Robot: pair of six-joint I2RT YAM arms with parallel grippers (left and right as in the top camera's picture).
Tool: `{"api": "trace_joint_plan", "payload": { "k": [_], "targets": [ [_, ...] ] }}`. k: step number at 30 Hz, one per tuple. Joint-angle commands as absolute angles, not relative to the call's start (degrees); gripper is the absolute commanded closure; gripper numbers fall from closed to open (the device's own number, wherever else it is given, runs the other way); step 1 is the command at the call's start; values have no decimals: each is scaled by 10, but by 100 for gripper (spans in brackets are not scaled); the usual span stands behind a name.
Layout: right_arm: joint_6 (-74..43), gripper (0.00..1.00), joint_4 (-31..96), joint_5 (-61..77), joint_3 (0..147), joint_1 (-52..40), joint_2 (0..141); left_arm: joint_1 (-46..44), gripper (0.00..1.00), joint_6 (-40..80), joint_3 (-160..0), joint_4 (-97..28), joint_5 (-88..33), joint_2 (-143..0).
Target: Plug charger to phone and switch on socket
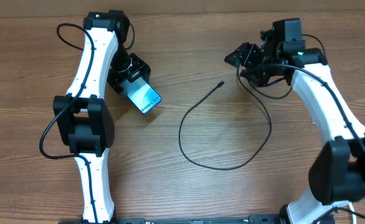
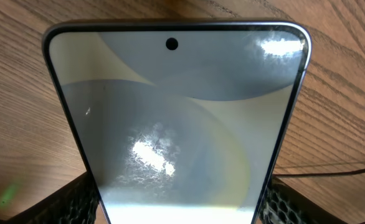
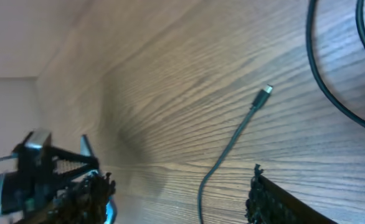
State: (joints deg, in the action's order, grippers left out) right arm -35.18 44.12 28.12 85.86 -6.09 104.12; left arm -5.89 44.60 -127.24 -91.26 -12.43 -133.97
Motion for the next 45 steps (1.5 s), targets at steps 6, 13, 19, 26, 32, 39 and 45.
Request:
{"api": "trace_joint_plan", "payload": {
  "k": [6, 13, 19, 26, 32, 39, 45],
  "targets": [
    [-425, 42, 429, 261, 854, -65, 1077, -60, 30, 437, -1289, -915, -136, -1337],
    [-424, 44, 433, 262, 854, -67, 1095, -60, 30, 439, -1289, -915, -136, -1337],
    [-424, 44, 432, 261, 854, -71, 1113, -60, 30, 439, -1289, -914, -147, -1337],
    [-424, 44, 430, 255, 854, -71, 1114, -60, 30, 440, -1289, -914, -149, -1337],
    [-424, 44, 432, 255, 854, -71, 1114, -60, 30, 444, -1289, -915, -156, -1337],
    [-424, 44, 435, 255, 854, -71, 1114, -60, 30, 444, -1289, -915, -186, -1337],
    [-421, 44, 441, 256, 854, -71, 1114, -59, 30, 451, -1289, -915, -258, -1337]
  ]
}}
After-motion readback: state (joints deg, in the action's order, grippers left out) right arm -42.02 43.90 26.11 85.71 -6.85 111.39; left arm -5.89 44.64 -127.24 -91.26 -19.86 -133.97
